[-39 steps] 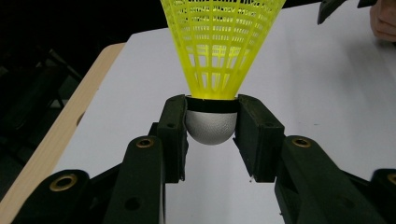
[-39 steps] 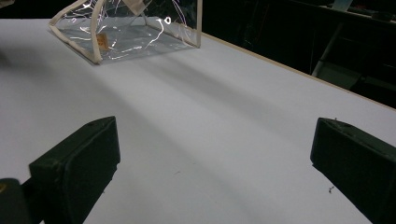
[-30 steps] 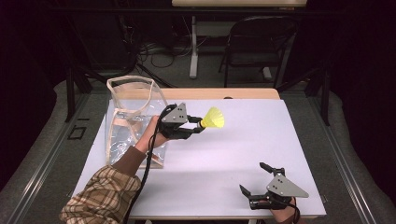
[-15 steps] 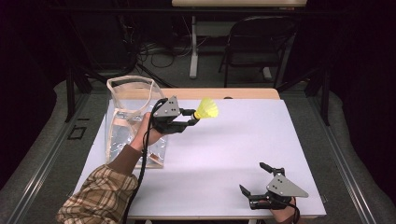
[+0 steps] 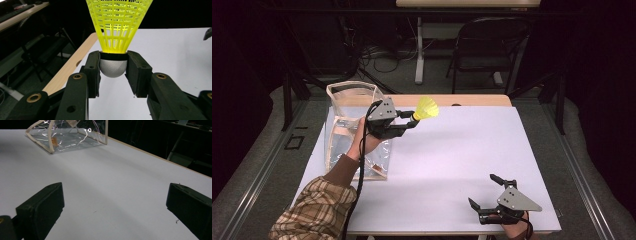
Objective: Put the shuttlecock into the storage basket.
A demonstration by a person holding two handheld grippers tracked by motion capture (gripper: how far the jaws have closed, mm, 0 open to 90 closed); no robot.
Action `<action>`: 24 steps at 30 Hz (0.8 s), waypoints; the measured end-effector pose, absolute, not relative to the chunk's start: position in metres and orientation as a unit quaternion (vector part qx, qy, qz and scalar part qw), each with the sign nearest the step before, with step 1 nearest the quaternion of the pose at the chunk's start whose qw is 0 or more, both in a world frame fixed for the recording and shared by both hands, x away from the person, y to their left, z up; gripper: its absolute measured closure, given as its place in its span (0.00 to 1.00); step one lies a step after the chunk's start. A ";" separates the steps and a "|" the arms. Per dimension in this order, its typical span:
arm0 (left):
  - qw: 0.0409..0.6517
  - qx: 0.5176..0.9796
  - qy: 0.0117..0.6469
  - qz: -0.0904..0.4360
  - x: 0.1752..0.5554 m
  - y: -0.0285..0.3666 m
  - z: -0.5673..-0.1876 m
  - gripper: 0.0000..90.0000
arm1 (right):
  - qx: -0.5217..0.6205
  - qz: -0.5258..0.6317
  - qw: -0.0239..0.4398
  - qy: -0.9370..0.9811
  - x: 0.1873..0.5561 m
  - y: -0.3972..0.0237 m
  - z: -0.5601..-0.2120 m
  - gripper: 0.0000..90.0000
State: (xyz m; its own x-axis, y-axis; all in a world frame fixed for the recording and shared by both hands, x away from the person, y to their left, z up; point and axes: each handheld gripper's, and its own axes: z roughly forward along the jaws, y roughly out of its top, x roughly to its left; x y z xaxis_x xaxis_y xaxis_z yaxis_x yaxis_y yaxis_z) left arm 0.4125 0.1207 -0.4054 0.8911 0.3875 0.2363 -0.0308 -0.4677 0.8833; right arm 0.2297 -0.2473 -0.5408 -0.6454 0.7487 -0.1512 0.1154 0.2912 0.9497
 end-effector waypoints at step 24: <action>0.519 0.805 0.174 0.230 0.420 0.149 -0.398 0.72 | 0.291 0.518 0.305 0.744 0.230 -0.247 -0.541 0.01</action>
